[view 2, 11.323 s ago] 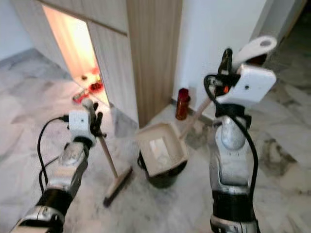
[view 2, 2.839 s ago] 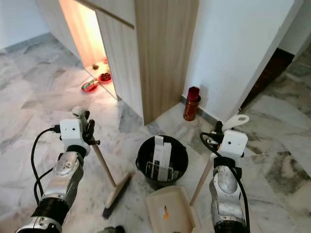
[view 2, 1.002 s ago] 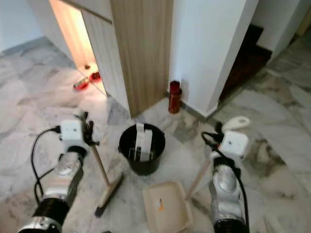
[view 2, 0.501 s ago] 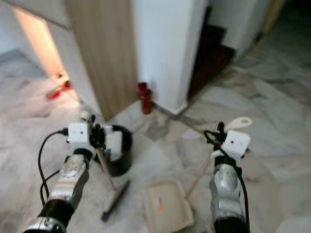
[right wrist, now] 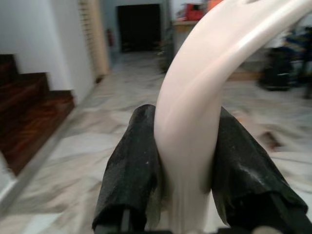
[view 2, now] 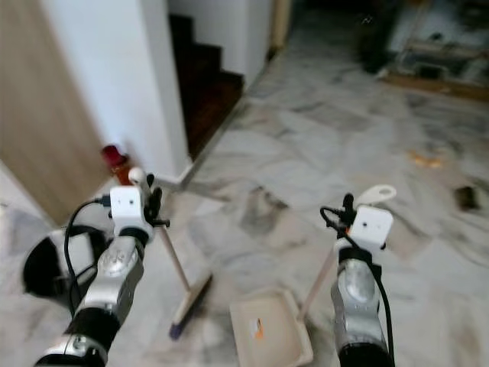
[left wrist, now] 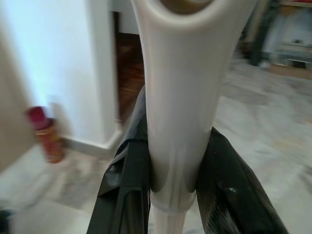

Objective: Sweep floor

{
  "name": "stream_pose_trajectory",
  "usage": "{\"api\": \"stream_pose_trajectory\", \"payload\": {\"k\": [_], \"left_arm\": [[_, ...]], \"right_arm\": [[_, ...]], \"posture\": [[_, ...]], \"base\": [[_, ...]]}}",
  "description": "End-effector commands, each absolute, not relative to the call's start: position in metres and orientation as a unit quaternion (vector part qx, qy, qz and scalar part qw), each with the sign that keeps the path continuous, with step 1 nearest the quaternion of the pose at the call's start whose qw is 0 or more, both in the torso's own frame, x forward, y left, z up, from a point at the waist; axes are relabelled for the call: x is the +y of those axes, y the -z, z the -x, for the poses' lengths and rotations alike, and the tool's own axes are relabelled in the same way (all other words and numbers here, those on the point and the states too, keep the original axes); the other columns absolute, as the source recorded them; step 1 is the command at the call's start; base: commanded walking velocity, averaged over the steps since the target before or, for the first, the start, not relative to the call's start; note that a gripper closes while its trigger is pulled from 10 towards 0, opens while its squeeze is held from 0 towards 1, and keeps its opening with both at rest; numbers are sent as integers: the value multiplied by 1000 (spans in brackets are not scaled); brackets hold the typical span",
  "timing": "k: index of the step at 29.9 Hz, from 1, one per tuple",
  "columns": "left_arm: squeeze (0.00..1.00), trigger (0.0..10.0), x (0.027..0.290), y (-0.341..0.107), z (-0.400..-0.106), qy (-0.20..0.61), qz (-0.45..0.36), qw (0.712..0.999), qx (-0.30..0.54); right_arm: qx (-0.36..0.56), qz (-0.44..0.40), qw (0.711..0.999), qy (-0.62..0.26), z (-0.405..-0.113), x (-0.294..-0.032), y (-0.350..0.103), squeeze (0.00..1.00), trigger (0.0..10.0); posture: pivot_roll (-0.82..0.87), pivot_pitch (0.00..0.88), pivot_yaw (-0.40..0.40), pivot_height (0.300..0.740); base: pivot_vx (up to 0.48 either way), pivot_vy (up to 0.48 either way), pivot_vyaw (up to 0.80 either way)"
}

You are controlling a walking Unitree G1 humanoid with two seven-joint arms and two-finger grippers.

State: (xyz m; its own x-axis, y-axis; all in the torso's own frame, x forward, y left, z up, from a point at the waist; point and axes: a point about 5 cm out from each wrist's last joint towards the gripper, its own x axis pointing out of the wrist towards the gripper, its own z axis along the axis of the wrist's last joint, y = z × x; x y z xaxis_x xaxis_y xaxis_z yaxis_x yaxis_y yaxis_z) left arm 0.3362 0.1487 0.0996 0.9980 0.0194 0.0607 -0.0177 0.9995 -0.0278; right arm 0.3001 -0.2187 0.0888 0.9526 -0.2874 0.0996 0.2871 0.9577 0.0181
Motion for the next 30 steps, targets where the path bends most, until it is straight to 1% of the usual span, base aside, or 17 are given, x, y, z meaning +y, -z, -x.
{"api": "stream_pose_trajectory", "payload": {"k": [1,12,13,18,21,25,30], "left_arm": [[0,10000,155,-110,-340,-17,8,998,-54],[0,10000,159,-113,-340,-25,10,998,-62],[0,10000,161,-112,-341,-28,6,998,-59],[0,10000,162,-114,-342,-27,-7,998,-59],[0,10000,162,-113,-342,-29,-7,998,-58],[0,10000,161,-114,-342,-30,-4,998,-57],[0,10000,160,-114,-342,-30,-4,998,-57]], "right_arm": [[-73,-8,988,136,-306,-213,-99,0,10000],[-77,-10,988,135,-307,-211,-101,0,10000],[-77,-11,988,135,-308,-210,-101,0,10000],[-79,-11,987,137,-310,-209,-103,0,10000],[-79,-12,987,137,-310,-209,-103,0,10000],[-82,-12,987,138,-310,-209,-104,0,10000],[-83,-13,987,138,-310,-208,-104,0,10000]], "posture": [[-71,0,5,740],[-61,36,-3,740],[-57,49,2,740],[-56,54,3,740],[-57,62,3,740],[-63,68,3,740],[-67,78,0,740]], "base": [[0,0,-788],[0,0,-786],[0,0,-775],[0,0,-775],[0,-464,-775],[0,-480,0],[0,-337,0]]}}
